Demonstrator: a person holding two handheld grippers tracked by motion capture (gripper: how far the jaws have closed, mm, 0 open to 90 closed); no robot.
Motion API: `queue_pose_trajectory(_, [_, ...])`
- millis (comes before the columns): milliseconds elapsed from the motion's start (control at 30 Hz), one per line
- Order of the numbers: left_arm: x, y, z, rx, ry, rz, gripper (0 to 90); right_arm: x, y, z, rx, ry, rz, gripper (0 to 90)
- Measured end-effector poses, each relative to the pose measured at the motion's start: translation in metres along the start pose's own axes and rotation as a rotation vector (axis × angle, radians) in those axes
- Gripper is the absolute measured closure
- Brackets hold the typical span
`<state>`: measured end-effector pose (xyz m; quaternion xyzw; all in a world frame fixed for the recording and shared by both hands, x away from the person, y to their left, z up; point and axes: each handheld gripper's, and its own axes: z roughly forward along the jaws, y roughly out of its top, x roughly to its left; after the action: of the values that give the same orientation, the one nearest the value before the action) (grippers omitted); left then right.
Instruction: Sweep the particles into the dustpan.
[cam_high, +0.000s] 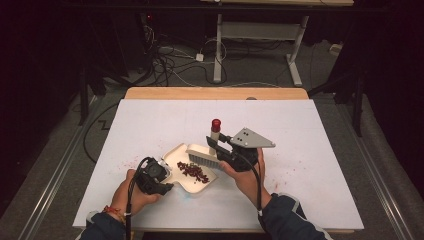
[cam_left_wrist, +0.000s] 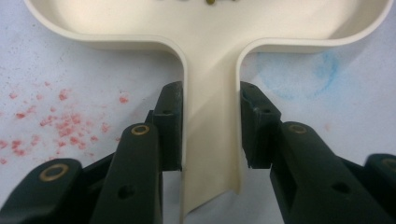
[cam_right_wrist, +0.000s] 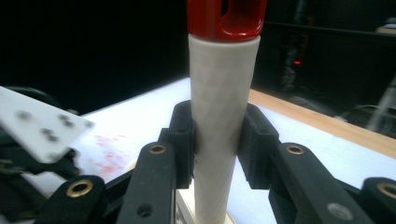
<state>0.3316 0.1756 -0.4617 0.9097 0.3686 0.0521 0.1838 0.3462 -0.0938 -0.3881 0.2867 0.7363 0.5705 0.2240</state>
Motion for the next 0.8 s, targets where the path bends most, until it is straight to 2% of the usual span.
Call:
queue_pose_trajectory(100, [0.000,0.000,-0.001,-0.003,0.001,0.001,63.1,0.002,0.004,-0.006,-0.011,0.020,0.008,69.6])
queue_pose_trajectory(167, [0.001,-0.001,0.000,-0.003,0.000,-0.001,63.1,0.004,0.010,-0.014,-0.031,0.015,-0.030,69.6])
queue_pose_trajectory(267, [0.002,-0.002,0.000,-0.003,0.002,-0.004,63.1,0.003,0.012,-0.018,-0.043,0.011,-0.033,69.6])
queue_pose_trajectory(467, [0.005,-0.004,-0.001,-0.002,0.005,-0.018,63.0,-0.010,0.009,-0.021,-0.017,-0.037,-0.051,69.6])
queue_pose_trajectory(533, [0.005,-0.004,-0.001,-0.003,0.005,-0.021,63.0,-0.015,0.008,-0.021,-0.011,-0.067,-0.055,69.6])
queue_pose_trajectory(633, [0.005,-0.004,-0.002,-0.005,0.009,-0.023,63.0,-0.019,0.004,-0.019,0.010,-0.113,-0.088,69.6])
queue_pose_trajectory(733, [0.005,-0.004,-0.002,-0.003,0.016,-0.018,63.0,-0.020,-0.004,-0.013,0.043,-0.117,-0.087,69.6])
queue_pose_trajectory(800, [0.005,-0.004,-0.002,-0.003,0.018,-0.021,63.0,-0.017,-0.005,-0.011,0.039,-0.109,-0.096,69.6])
